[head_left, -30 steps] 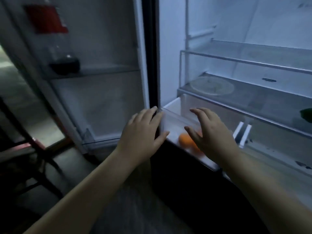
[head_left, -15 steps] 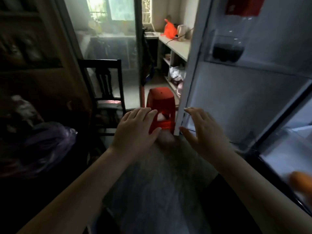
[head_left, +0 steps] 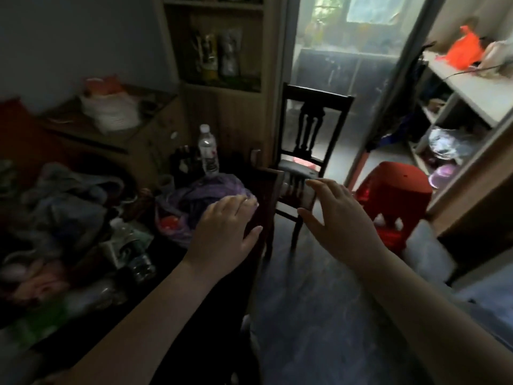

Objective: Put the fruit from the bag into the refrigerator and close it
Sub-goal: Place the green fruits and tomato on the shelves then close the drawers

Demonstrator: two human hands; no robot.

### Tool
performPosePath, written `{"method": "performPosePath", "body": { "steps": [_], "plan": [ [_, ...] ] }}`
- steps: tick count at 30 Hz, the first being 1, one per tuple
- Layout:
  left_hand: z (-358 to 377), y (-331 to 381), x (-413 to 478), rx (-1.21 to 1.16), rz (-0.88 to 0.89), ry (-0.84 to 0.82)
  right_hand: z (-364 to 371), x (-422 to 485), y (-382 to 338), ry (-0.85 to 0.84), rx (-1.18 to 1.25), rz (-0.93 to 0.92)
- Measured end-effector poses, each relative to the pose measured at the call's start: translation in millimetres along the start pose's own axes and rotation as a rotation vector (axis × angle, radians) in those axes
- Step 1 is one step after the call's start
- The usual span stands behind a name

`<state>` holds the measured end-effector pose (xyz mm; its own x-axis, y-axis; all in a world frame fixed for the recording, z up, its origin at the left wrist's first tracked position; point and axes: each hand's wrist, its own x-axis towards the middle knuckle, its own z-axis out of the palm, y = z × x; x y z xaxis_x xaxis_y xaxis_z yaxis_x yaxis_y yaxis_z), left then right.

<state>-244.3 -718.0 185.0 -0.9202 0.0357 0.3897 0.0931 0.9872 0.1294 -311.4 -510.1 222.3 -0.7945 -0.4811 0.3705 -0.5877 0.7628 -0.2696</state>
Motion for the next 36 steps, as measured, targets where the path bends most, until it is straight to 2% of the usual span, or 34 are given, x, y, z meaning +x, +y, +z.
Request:
{"method": "performPosePath", "body": {
  "steps": [8, 23, 36],
  "plan": [
    [28.8, -77.2, -21.6, 0.015, -0.245, -0.099, 79.0, 65.9, -24.7, -0.114, 0.113, -0.191],
    [106.4, -144.7, -14.0, -0.023, -0.808, -0.169, 242.3, 179.5, -19.7, -0.529, 0.248, -0.481],
    [175.4, -200.9, 24.4, -0.060, -1.011, -0.179, 368.6, 210.5, -39.0, -0.852, 0.239, -0.635]
  ]
}}
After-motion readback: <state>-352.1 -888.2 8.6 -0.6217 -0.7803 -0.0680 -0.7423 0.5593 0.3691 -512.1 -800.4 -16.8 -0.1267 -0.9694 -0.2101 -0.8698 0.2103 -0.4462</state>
